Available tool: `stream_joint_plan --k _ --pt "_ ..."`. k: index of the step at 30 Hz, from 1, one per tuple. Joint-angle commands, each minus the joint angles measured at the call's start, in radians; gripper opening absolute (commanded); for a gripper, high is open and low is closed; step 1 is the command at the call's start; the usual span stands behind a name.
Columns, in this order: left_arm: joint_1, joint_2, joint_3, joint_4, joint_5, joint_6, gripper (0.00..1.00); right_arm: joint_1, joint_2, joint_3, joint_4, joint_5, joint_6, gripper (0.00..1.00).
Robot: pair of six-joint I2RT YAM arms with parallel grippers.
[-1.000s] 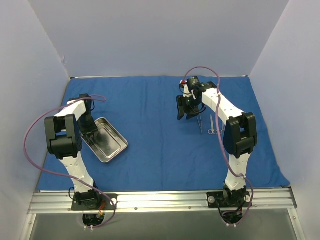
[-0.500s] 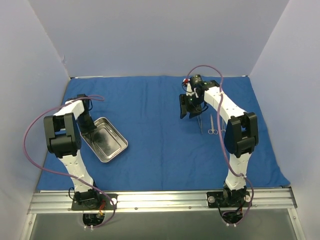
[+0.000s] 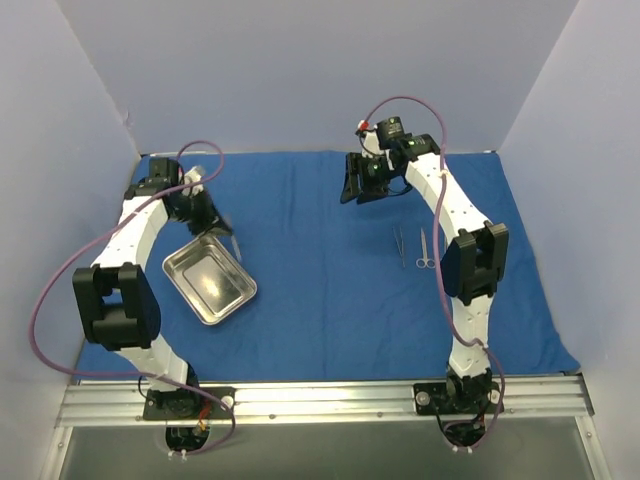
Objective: Open and lay out the surgical kit
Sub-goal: Pick up the medical item from the container, then place the medical item in the surgical kit.
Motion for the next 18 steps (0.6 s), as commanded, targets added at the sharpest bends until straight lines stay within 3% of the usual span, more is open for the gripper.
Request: stream_joint_plan --k 1,5,9,16,18 --pt "-0.087 0.034 0.001 0.253 0.489 -0.060 0.02 0.012 0.032 0.014 0.099 -0.297 0.067 0.50" --pt "-0.184 0.067 0.056 0.272 0.600 -0.035 0.02 0.043 0.021 0.020 0.232 -0.499 0.126 0.53" --pt "-0.238 0.063 0.041 0.424 0.705 -0.130 0.02 0.052 -0.022 -0.020 0.312 -0.614 0.147 0.58" --pt "-0.289 0.064 0.033 0.582 0.764 -0.229 0.02 0.087 -0.066 -0.121 0.368 -0.633 0.193 0.58" --pt "-0.295 0.066 0.030 0.607 0.773 -0.250 0.02 0.092 -0.101 -0.169 0.453 -0.639 0.230 0.57"
